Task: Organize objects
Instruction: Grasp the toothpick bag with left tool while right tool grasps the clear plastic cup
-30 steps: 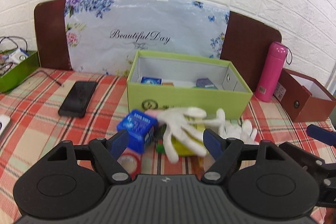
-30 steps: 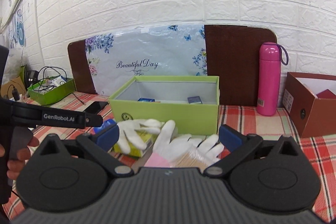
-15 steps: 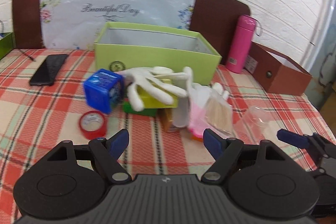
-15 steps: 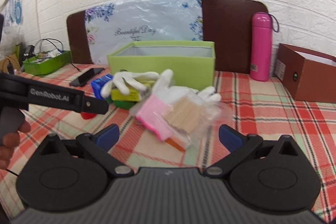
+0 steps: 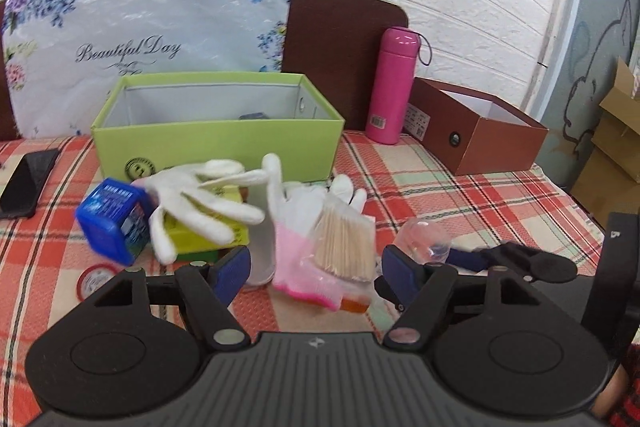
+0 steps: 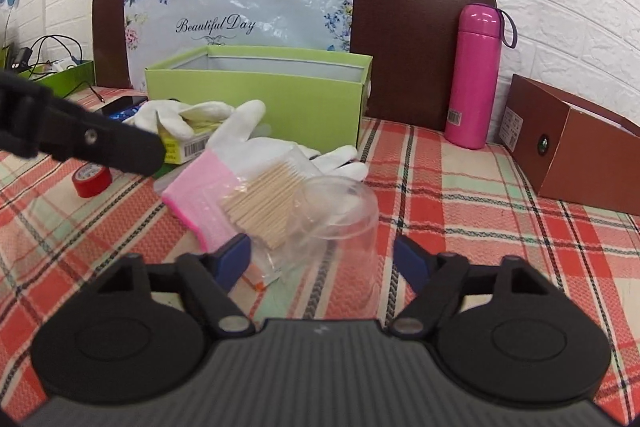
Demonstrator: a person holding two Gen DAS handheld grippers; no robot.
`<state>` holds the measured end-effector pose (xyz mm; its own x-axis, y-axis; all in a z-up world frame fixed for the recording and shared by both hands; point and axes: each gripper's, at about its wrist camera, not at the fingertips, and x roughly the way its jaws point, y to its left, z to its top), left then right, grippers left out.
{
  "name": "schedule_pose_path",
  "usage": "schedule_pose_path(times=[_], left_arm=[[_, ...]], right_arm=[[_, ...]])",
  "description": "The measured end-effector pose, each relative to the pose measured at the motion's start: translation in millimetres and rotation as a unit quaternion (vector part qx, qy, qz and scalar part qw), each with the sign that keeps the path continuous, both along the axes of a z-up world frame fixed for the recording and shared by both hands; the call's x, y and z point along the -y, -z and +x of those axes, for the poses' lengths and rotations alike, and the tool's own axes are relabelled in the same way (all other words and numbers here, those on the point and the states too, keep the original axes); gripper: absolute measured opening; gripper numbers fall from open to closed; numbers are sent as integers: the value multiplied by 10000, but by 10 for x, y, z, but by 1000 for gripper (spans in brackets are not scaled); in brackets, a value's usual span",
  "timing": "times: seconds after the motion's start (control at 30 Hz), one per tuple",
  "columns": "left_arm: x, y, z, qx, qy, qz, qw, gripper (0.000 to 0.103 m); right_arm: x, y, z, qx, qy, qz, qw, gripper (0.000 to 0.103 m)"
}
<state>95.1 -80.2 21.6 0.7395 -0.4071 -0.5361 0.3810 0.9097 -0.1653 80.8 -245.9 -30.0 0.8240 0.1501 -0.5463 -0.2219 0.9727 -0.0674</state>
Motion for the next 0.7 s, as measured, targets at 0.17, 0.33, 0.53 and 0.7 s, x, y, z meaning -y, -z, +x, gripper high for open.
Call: schedule_pose_path(times=[0.17, 0.33, 0.53, 0.7], left_arm=[[297, 48, 193, 33, 159, 125, 9998, 76], [645, 235, 417, -40, 466, 552, 9974, 76], [932, 473, 620, -194, 398, 1167, 9922, 76], [975, 548, 540, -136, 683, 1558, 9853, 38]], right_arm=[[184, -29, -129, -10, 190, 161, 9997, 50], [469, -76, -292, -37, 562, 402, 9976, 50], [655, -120, -404, -30, 775, 619, 9951, 50], [663, -132, -424, -4, 806, 721, 9941, 50]])
